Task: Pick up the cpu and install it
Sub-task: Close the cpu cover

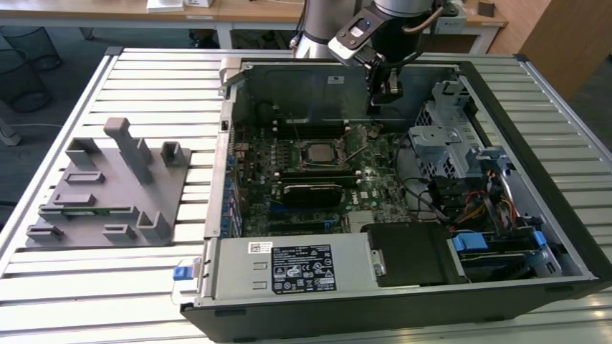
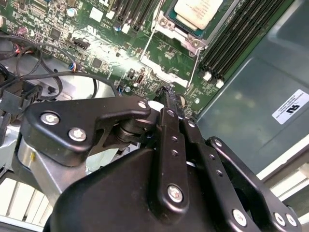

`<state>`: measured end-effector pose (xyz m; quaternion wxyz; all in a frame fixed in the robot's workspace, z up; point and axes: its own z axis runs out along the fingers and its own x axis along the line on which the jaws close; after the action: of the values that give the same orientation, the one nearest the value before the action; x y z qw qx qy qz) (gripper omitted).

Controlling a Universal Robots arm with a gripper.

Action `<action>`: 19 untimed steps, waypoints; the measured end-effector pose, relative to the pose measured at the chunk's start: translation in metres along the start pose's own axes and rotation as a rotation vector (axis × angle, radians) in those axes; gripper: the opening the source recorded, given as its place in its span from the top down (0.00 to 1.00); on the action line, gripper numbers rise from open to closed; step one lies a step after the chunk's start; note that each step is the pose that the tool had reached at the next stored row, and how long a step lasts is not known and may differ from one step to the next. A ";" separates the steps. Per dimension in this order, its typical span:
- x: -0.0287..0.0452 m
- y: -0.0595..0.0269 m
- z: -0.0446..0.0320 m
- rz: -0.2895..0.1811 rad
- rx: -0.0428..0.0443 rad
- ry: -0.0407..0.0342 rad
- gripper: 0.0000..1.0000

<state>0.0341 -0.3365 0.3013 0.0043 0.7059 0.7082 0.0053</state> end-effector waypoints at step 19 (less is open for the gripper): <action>0.0005 0.0121 0.0176 0.000 0.0026 0.0001 0.89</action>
<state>0.0464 -0.3359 0.2839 0.0034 0.7059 0.7082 0.0044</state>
